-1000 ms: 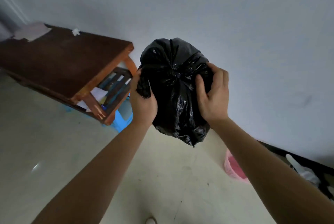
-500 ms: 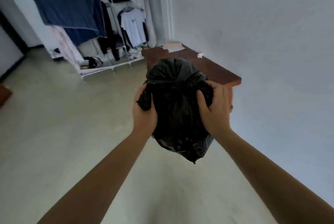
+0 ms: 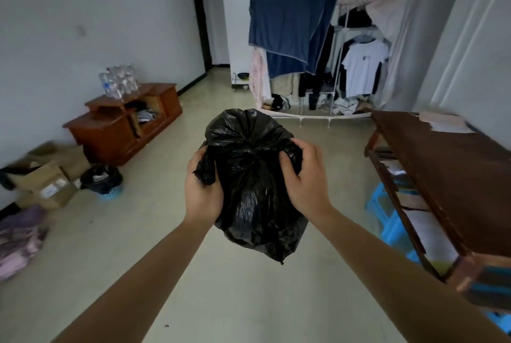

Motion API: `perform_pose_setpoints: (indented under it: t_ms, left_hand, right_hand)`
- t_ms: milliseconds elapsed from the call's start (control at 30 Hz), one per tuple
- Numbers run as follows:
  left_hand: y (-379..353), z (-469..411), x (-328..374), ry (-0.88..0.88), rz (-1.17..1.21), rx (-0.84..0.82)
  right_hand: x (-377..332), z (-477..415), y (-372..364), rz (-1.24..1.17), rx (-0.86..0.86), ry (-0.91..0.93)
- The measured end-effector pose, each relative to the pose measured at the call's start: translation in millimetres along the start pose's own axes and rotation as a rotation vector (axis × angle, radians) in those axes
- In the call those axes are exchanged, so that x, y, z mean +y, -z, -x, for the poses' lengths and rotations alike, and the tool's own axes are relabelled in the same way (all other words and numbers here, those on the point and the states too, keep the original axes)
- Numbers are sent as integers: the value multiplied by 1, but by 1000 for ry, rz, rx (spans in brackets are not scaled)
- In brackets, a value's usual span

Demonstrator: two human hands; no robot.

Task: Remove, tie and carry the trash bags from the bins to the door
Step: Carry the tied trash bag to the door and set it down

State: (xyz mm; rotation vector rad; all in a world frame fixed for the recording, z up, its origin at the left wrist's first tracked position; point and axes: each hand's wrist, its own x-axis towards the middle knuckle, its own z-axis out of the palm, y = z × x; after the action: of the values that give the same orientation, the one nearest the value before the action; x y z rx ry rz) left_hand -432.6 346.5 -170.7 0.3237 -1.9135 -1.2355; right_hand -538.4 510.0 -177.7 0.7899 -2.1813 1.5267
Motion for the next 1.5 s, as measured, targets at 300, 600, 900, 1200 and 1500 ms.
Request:
perform_pose_setpoints:
  t_ms: [300,600,900,1200,1500]
  left_hand:
    - [27,-164,-94,2,20,77]
    - [-30,-379,-209,-57,-2,101]
    - [-69,-650,-322,-64,-43,153]
    - [-54,-877,-467,-137,-17,172]
    - [-69,-1141,-594,-4,-4,191]
  right_hand:
    - [26,-131,-155,-70,-22,26]
    - [123,-323,-299,-111,-3,47]
    - [188,-571,-457,-139,-45,90]
    - [245,-751,-668,-166,-97,152]
    - [297,-957,-843,-136,-49,104]
